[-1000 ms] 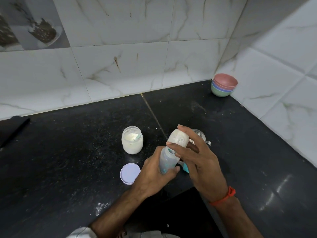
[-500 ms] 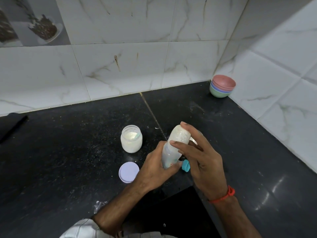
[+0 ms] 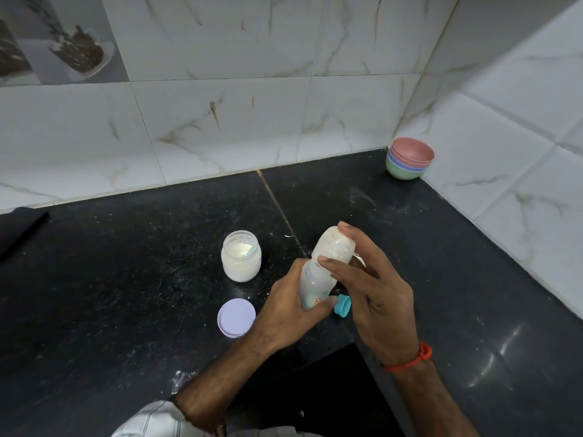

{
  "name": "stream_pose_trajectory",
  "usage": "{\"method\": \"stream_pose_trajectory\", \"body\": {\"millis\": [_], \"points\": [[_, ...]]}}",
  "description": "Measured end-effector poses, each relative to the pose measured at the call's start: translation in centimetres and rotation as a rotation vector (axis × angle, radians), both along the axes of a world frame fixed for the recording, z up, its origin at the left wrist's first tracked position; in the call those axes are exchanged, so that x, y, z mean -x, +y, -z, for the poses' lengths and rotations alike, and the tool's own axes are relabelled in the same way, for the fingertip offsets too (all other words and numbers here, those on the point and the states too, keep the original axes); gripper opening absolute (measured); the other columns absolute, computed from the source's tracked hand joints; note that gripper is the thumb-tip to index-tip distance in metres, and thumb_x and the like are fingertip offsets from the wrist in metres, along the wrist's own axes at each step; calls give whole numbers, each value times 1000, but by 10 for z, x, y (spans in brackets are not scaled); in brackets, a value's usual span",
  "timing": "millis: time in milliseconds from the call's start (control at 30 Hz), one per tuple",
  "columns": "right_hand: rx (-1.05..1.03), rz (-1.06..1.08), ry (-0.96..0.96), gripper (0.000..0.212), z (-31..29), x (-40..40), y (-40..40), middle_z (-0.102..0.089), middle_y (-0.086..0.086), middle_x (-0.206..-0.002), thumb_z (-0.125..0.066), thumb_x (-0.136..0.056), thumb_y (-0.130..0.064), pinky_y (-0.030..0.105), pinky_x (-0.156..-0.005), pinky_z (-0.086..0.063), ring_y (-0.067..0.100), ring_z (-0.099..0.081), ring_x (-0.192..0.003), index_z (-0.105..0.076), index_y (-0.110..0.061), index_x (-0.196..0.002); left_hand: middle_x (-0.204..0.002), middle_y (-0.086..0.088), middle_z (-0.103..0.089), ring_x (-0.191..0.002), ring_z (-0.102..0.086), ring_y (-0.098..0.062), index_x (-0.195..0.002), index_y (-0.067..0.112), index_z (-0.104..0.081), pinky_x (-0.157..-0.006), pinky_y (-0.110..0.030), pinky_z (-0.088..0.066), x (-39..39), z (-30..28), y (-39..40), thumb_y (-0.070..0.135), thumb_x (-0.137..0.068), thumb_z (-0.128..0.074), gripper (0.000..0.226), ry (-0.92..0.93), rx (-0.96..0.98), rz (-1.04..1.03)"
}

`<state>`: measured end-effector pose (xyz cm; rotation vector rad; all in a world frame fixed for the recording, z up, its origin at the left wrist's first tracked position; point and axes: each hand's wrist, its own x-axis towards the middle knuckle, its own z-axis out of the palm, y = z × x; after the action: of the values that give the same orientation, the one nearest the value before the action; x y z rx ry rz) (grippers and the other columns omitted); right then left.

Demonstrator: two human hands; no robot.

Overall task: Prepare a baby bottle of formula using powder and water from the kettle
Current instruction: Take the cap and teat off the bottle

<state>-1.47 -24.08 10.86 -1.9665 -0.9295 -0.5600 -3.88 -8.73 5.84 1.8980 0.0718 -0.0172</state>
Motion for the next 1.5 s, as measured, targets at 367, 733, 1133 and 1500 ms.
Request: {"method": "stream_pose_trajectory", "body": {"millis": [367, 733, 1133, 1500], "points": [[0, 30, 10, 34, 4, -4, -5, -50, 22, -149, -59, -92, 16, 30, -105, -51, 10, -50, -139, -76, -5, -114, -139, 9, -60, -126, -60, -14, -136, 36, -42, -104, -32, -57, -4, 4, -4, 34, -89, -81, 61, -34, 16, 14], [10, -1, -1, 35, 4, -4, -4, -50, 23, -148, -59, -91, 19, 36, -107, -51, 22, -49, -142, -76, -2, -113, -114, 38, -49, -105, -56, 11, -115, 55, -36, -76, 5, -44, -6, 1, -4, 33, -89, -80, 56, -39, 51, 13], [-24, -19, -4, 35, 8, -3, -4, -51, 25, -145, -57, -90, 20, 45, -104, -54, 31, -50, -141, -76, 0, -111, -123, 26, -57, -110, -60, 10, -124, 51, -40, -83, -5, -53, -3, 5, -1, 34, -89, -81, 57, -86, 36, -2], [-222, 35, 143, 31, 6, 2, 1, -56, 19, -144, -65, -90, 15, 32, -102, -53, 22, -59, -132, -76, -6, -109, -113, 14, -68, -104, -67, -5, -124, 35, -52, -80, -20, -58, -1, 16, 1, 35, -85, -84, 50, -139, 31, -28]]}}
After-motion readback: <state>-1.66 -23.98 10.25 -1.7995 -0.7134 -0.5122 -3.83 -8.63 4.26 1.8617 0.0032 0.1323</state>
